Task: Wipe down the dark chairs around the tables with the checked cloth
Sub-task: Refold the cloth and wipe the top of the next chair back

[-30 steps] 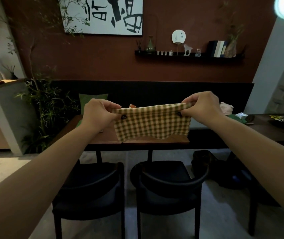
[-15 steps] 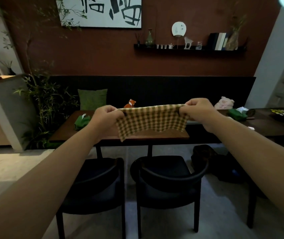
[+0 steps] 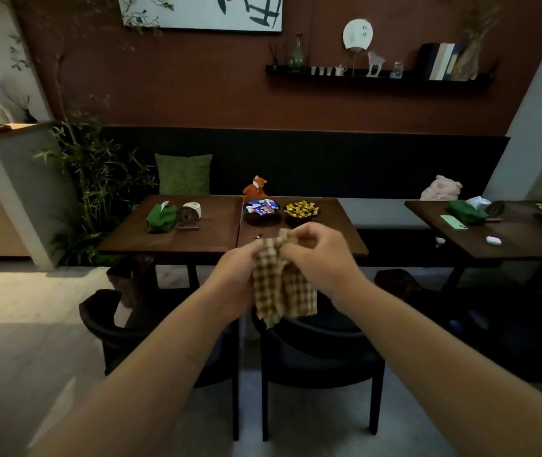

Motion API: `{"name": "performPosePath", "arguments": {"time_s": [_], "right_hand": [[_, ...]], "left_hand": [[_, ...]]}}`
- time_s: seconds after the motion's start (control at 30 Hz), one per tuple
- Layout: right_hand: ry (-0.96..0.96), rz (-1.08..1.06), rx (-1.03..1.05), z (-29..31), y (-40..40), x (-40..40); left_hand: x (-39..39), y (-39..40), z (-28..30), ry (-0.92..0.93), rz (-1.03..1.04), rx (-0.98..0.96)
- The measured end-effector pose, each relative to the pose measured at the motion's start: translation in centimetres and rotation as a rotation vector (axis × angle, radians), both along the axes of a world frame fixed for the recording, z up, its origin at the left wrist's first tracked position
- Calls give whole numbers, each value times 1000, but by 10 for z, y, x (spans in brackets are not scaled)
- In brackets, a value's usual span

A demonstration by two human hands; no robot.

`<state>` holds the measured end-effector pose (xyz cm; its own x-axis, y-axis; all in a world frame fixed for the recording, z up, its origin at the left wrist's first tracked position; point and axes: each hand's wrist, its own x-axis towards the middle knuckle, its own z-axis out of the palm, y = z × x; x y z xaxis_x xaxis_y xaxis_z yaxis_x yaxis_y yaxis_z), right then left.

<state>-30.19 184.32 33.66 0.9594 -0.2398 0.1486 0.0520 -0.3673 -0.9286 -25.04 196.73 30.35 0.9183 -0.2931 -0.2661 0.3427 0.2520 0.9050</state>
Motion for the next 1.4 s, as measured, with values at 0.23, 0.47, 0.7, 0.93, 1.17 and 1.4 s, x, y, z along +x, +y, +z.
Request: {"name": "performPosePath", "arguments": {"time_s": [0.23,0.47,0.7,0.93,1.17,1.4], "right_hand": [[-15,104,-52,-44,6,44],[332,-44,299,-111,21,136],[468,-136,495,-182,69,229],[271,-641,313,-234,57,303],[359,-535,173,-340,76,377],[405,333,-406,-403,114,380]], "left_hand": [[37,13,-36,-89,-29,-25],[130,58,-83,-35,-26,123],[254,110,-144,63,-82,257],[331,136,-225,272,17,227],[376,121,-326,422,76,244],[415,94,-399,565,172,198]]}}
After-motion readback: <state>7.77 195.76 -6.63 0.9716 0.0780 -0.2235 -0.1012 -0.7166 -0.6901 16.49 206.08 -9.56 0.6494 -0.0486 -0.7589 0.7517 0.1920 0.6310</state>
